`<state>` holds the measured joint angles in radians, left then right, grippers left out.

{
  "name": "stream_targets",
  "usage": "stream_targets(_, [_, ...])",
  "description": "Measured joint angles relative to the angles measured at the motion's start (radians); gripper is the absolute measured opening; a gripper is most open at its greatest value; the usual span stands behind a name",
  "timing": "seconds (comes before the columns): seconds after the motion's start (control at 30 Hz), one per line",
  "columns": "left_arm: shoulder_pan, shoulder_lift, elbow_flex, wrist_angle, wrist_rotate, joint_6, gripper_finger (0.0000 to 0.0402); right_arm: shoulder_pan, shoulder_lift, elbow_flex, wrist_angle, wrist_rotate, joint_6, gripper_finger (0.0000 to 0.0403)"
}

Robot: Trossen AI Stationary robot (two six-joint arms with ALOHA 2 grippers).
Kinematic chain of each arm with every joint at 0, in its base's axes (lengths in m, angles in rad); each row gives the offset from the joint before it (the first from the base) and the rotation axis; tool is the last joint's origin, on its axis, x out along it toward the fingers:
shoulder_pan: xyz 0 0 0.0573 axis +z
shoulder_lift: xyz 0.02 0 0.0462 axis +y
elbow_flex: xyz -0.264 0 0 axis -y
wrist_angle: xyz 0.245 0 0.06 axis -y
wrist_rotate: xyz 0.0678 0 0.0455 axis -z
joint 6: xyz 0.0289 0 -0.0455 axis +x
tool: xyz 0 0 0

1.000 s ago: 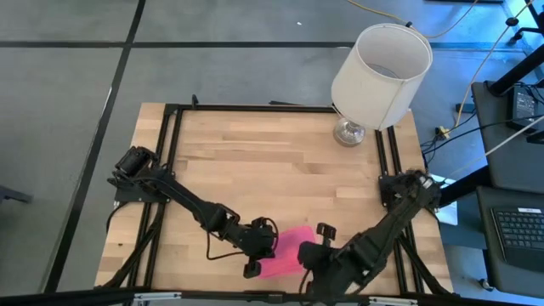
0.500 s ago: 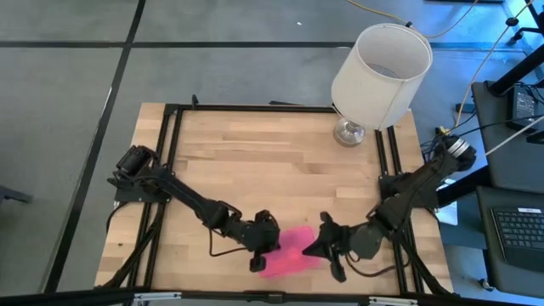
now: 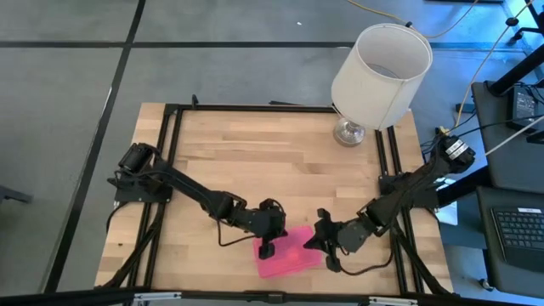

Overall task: Pick & place school supplies into a supply box
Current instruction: Close the pink supply box

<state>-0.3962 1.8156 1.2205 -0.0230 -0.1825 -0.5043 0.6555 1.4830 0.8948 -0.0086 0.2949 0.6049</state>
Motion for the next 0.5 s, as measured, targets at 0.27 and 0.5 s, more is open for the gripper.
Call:
stream_targets(0.27, [-0.072,0.0,0.0,0.005,-0.052,-0.07,0.0001,-0.029,0.007,0.0,-0.114,-0.073,-0.035,0.0004])
stream_targets(0.5, [-0.139,0.013,0.002,0.006,-0.113,-0.152,0.0001,-0.032,0.012,0.001,-0.106,-0.072,-0.083,0.0003])
